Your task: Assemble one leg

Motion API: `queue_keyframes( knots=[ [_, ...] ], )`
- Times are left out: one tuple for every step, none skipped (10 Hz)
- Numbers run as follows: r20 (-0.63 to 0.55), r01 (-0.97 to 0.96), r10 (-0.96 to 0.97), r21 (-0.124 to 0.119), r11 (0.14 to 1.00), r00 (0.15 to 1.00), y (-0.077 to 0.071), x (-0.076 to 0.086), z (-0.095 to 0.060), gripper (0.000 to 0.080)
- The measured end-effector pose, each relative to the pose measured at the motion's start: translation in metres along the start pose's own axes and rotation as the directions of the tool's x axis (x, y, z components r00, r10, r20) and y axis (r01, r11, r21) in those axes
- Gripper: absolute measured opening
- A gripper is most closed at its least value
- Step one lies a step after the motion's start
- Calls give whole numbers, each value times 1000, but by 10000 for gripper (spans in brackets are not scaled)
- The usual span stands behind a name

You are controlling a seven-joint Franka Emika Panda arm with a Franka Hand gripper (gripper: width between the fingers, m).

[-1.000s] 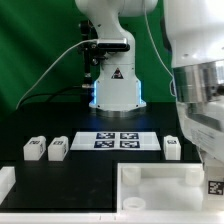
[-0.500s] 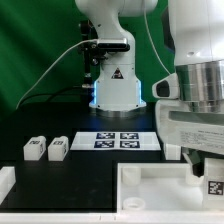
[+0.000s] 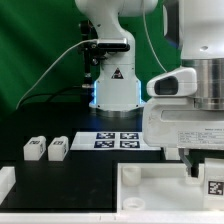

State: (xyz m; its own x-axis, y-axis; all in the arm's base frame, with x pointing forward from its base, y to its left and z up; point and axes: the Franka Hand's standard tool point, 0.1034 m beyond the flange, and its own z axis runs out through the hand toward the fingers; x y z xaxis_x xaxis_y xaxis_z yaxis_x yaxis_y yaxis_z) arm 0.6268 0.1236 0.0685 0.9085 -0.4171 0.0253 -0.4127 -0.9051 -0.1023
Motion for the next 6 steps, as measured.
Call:
queue_keyframes(
  knots=[
    [0,-130,130,0,992,992,-1,0,0,377],
    [0,-229,229,0,973,973,0,0,0,294],
    [1,-328,328,-2,945,945,0,1,0,294],
    [13,-454,454,-9,891,891,0,4,0,294],
    [22,-587,588,-17,809,809,0,5,0,294],
    [32,-743,743,-17,669,669,-1,6,0,294]
  ],
)
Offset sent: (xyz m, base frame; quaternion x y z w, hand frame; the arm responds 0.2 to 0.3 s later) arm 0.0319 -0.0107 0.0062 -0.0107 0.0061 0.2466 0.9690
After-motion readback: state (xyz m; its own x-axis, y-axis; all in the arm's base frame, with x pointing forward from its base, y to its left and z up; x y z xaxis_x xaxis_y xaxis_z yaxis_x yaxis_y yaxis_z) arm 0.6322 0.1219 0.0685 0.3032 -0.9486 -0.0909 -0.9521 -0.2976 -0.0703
